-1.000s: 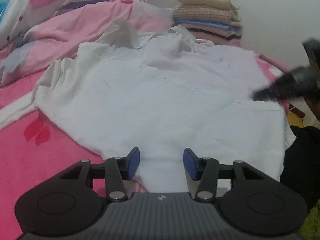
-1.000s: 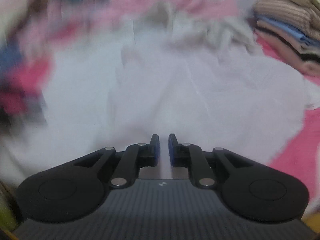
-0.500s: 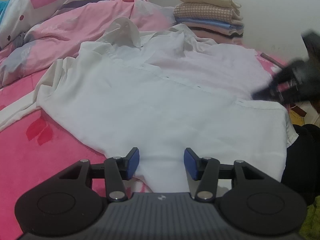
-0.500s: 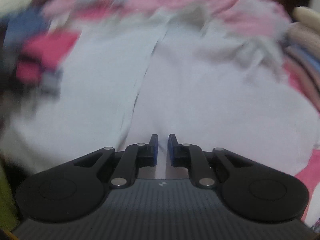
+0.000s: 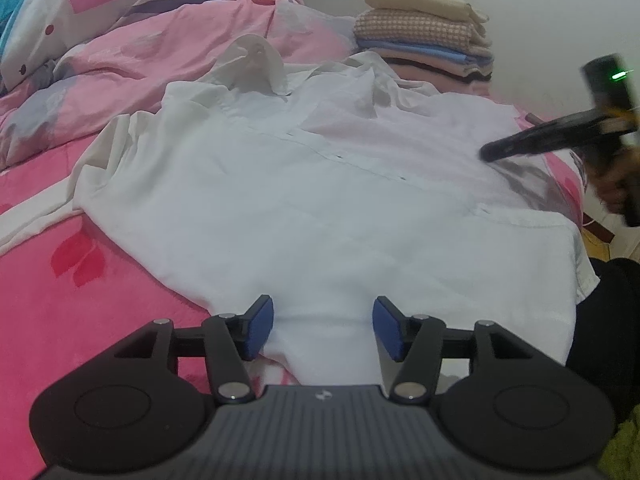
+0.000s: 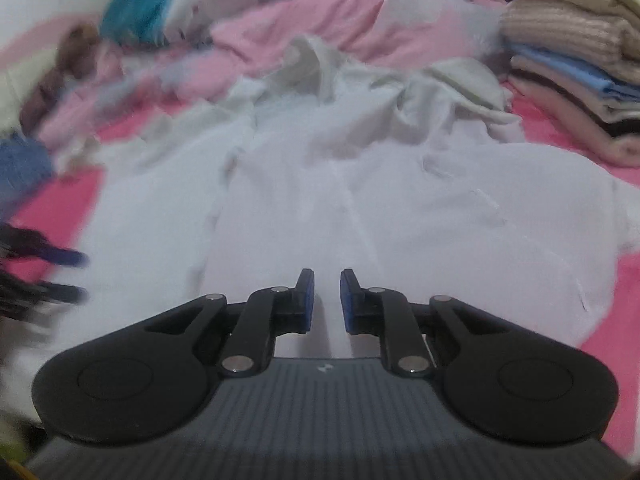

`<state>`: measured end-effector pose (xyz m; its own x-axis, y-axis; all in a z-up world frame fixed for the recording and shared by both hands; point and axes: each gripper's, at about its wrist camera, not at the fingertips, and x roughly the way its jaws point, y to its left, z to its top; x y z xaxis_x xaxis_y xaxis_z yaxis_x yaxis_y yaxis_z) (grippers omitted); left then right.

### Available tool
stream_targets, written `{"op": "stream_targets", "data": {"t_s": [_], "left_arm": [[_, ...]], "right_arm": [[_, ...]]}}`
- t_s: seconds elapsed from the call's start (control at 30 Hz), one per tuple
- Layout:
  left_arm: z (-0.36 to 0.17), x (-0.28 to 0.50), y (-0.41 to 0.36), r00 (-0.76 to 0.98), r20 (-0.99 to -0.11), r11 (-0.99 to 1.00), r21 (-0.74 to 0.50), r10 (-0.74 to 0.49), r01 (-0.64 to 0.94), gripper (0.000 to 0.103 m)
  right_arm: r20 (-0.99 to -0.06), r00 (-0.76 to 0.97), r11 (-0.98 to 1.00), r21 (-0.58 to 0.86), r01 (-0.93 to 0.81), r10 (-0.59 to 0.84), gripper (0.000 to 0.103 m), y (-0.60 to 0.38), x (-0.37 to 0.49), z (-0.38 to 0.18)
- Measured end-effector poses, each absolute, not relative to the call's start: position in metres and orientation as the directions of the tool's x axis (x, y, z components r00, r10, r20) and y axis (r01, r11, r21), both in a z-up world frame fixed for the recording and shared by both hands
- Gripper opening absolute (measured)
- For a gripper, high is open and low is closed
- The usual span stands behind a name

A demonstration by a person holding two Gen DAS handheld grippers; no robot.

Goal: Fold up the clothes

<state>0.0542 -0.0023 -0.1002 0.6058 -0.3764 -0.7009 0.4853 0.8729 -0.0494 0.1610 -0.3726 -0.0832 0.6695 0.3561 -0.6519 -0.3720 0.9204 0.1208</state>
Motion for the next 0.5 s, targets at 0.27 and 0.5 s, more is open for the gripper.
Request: {"op": "stream_targets", "data": {"t_s": [0.27, 0.5], "left_arm": [[-0.101, 0.054, 0.001, 0.61, -0.687, 0.869, -0.066, -0.396, 0.49, 0.059], [-0.101, 0.053, 0.004, 0.619, -0.674, 0.872, -0.079, -0.403, 0.482, 0.059]], "right_arm": [[-0.64, 0.745, 0.977, 0.202, -0.074, 0.189, 0.016, -0.423, 0.176, -0.07], [-0.634, 0.498, 0.806, 0.457, -0.375, 0.591, 0.031, -0.33, 0.143, -0.067]]}}
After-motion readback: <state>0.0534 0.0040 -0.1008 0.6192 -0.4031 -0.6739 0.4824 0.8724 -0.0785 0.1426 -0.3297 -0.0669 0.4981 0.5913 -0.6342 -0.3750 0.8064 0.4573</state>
